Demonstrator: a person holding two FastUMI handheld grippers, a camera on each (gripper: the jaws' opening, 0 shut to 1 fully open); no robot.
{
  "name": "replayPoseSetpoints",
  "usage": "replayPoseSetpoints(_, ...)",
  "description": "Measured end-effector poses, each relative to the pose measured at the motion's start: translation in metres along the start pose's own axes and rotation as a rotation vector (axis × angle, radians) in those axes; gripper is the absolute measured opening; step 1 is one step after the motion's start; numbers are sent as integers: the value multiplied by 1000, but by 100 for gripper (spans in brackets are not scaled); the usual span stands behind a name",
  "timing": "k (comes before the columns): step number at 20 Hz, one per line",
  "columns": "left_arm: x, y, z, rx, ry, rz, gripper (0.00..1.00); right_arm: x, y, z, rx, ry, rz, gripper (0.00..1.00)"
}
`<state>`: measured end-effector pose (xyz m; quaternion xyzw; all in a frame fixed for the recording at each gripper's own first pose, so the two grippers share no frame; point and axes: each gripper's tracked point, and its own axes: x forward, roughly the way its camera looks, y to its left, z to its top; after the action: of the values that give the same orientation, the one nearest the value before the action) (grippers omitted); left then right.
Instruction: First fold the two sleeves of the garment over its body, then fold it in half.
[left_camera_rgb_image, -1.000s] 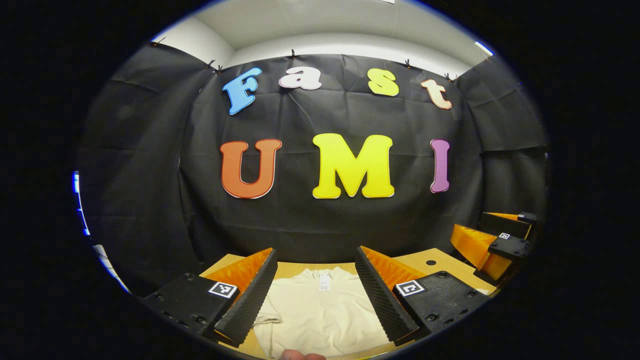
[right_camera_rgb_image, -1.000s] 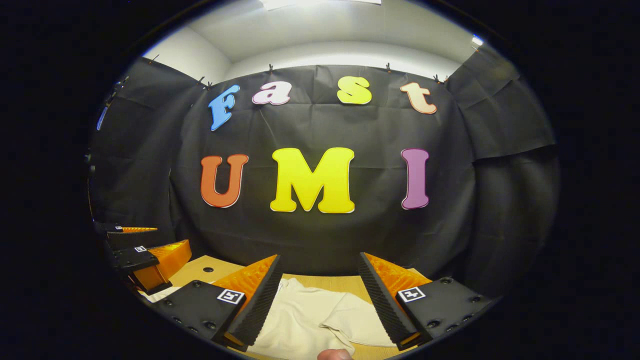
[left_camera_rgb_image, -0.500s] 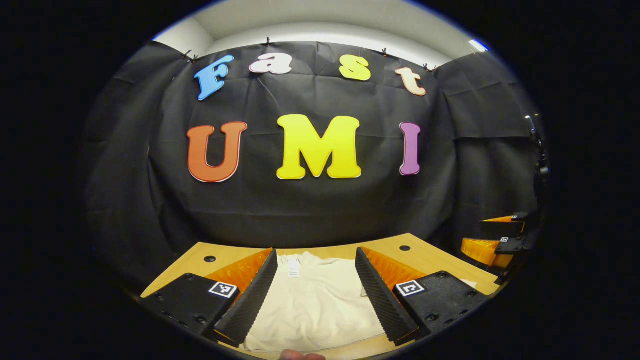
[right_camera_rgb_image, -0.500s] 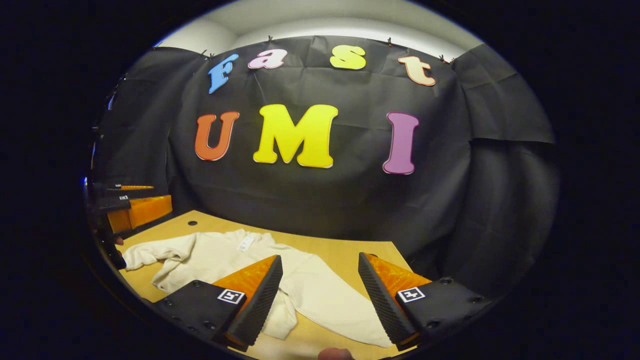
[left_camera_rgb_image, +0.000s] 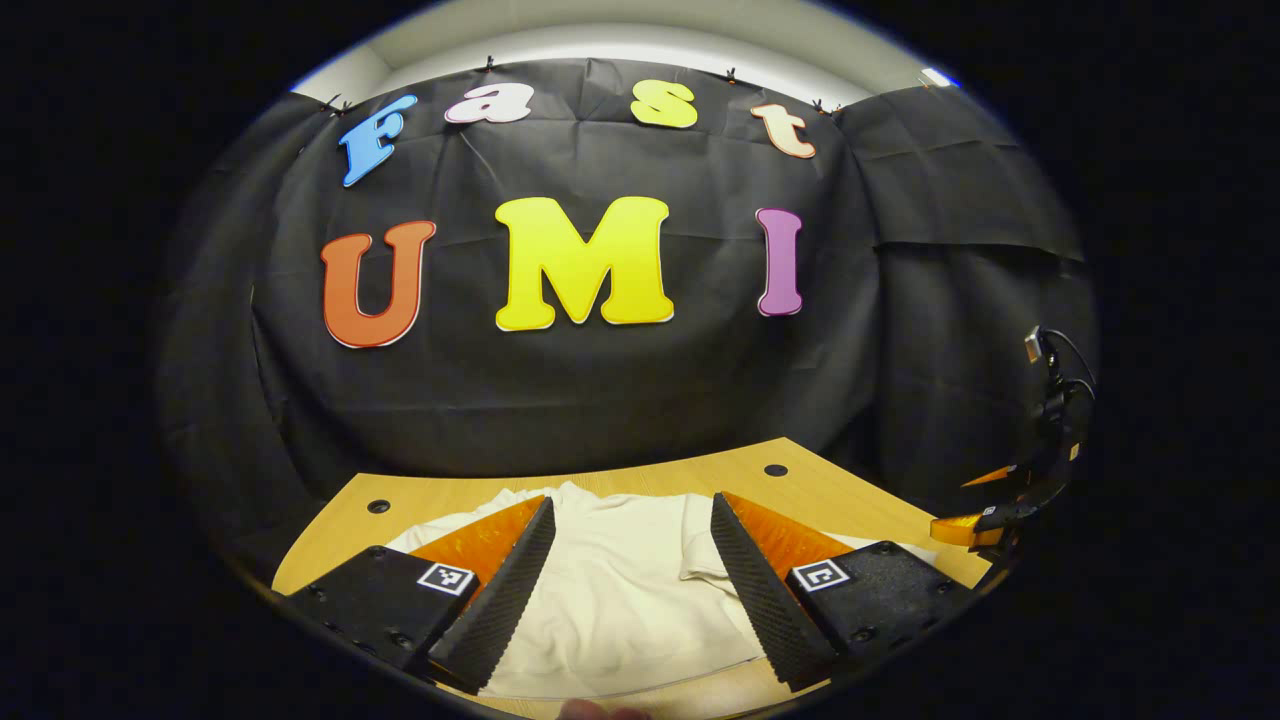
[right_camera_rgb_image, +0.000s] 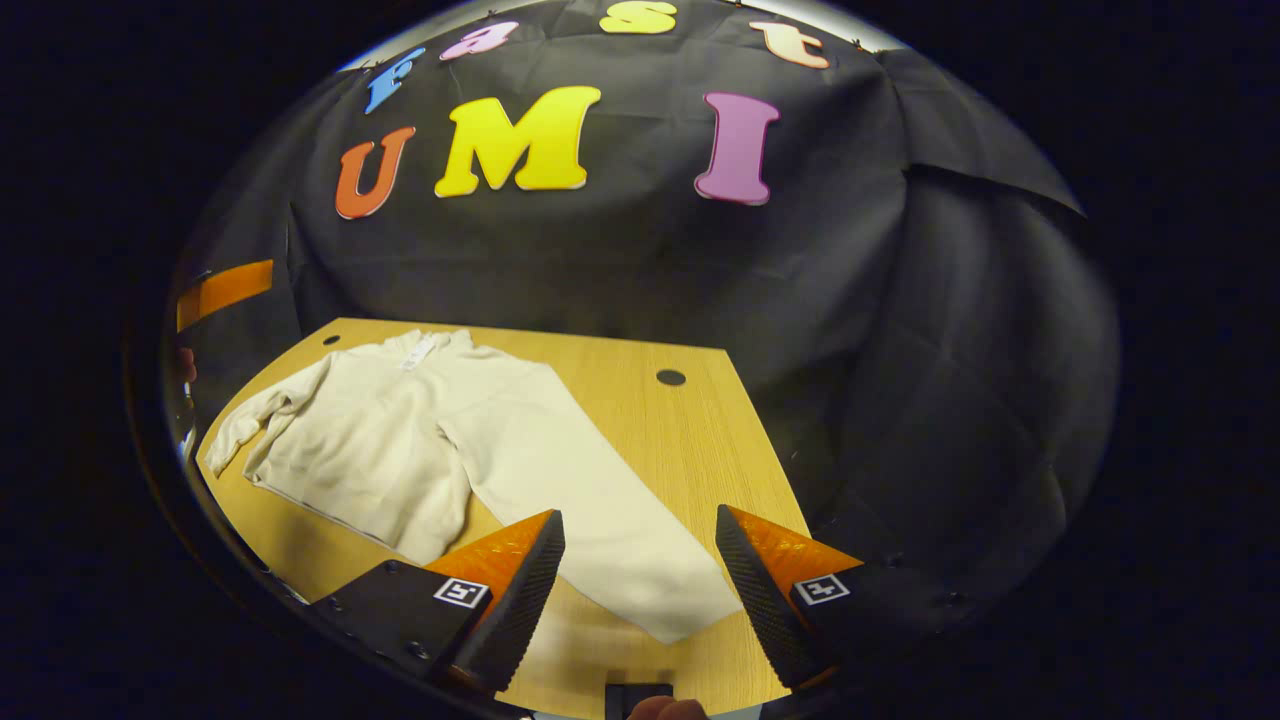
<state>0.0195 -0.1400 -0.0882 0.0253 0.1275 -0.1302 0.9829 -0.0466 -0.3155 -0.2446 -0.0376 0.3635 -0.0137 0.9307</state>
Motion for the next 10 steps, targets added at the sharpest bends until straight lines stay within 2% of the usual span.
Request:
replayPoseSetpoints(5,6,0,-11,11,41,14,99,34,-20,-60,6,180,41,94)
replayPoseSetpoints(10,7,7,-19,8,70,42,99,61,-41,-105,-23,310,47,94)
